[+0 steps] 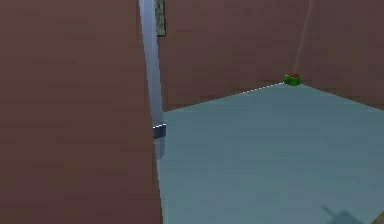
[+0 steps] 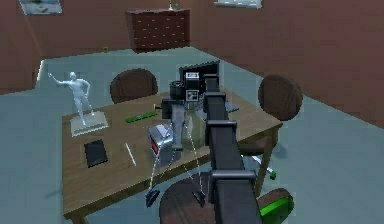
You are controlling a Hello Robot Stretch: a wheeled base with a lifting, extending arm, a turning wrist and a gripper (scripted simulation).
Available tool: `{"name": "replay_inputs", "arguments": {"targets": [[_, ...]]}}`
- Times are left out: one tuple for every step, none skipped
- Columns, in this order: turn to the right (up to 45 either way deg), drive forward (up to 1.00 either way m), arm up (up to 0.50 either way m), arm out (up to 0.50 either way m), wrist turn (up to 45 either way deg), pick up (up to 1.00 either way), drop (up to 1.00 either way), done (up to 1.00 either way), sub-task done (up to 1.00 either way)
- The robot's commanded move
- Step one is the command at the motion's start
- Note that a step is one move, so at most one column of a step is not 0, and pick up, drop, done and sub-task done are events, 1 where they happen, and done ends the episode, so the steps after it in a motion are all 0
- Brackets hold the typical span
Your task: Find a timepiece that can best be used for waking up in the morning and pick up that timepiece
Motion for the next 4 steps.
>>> {"name": "replay_inputs", "arguments": {"targets": [[0.0,0.00,0.00,0.00,45.0,0.00,0.00,0.00,0.00],[0.0,0.00,0.00,0.00,45.0,0.00,0.00,0.00,0.00],[0.0,0.00,0.00,0.00,45.0,0.00,0.00,0.00,0.00],[0.0,0.00,0.00,0.00,12.0,0.00,0.00,0.00,0.00]]}}
